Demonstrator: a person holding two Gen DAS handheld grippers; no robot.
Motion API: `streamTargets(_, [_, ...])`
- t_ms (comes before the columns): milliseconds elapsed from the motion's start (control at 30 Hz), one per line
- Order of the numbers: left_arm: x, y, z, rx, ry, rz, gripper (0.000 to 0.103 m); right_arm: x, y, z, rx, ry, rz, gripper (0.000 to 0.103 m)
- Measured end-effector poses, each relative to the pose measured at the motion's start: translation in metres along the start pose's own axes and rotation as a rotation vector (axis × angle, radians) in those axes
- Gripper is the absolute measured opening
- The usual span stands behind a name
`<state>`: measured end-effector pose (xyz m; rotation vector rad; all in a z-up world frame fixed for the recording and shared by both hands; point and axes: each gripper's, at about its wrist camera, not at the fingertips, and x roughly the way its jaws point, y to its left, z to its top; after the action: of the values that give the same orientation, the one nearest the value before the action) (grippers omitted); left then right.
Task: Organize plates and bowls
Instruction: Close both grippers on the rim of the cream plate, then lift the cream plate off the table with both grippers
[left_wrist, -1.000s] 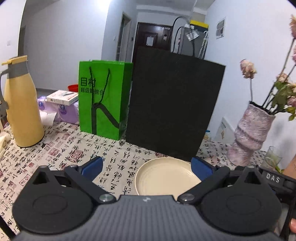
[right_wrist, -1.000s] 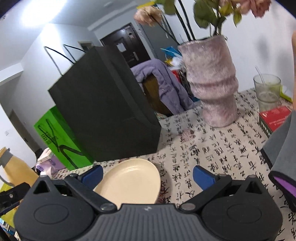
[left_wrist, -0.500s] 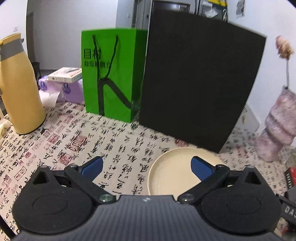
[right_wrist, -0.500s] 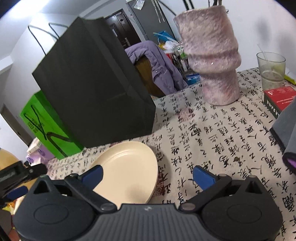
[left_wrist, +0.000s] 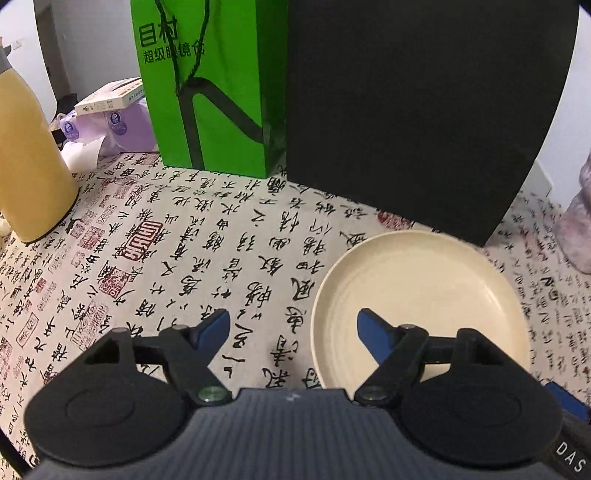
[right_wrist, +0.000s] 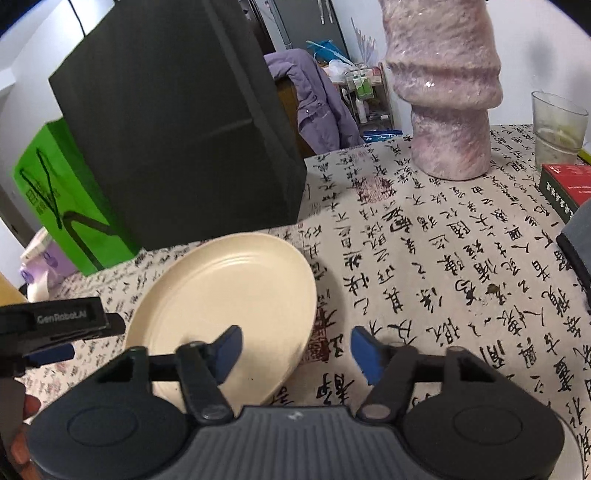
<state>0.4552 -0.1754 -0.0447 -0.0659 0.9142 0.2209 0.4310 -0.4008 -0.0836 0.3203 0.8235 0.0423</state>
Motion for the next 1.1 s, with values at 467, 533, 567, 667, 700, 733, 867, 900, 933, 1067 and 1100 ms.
streamTargets(467, [0.025,-0.011,-0.003,0.050,0.078,0.000,0.049,0.009,0.003,-0.003,-0.009,0.031,0.004,0.038])
streamTargets(533, [0.026,-0.012,-0.003,0.054,0.085,-0.007,0.045,0.010,0.000,-0.003,0.010,0.041,0.009,0.038])
streamTargets(567, [0.026,-0.012,-0.004,0.056,0.083,-0.010,0.043,0.011,-0.001,-0.003,0.017,0.044,0.009,0.038])
streamTargets(667, [0.026,-0.015,-0.005,0.074,0.080,-0.016,0.031,0.012,-0.001,-0.004,0.013,0.046,0.008,0.037])
streamTargets(700, [0.027,-0.015,-0.005,0.076,0.085,-0.021,0.027,0.013,-0.001,-0.004,0.006,0.048,0.005,0.036])
streamTargets(733, [0.028,-0.015,-0.005,0.079,0.090,-0.024,0.024,0.014,0.000,-0.004,0.003,0.052,0.000,0.035])
streamTargets(867, [0.028,-0.016,-0.008,0.094,0.094,-0.035,0.012,0.019,0.000,-0.005,-0.007,0.070,0.007,0.021])
streamTargets(900, [0.028,-0.018,-0.008,0.105,0.087,-0.028,0.011,0.020,0.000,-0.006,-0.008,0.077,0.014,0.019])
streamTargets(933, [0.028,-0.018,-0.008,0.113,0.083,-0.023,0.011,0.020,0.001,-0.006,-0.009,0.076,0.013,0.018])
streamTargets(1067, [0.027,-0.019,-0.009,0.125,0.080,-0.017,0.011,0.019,-0.001,-0.006,0.002,0.068,0.019,0.016])
streamTargets(1100, [0.027,-0.020,-0.010,0.129,0.078,-0.014,0.011,0.019,-0.001,-0.006,0.004,0.067,0.022,0.016])
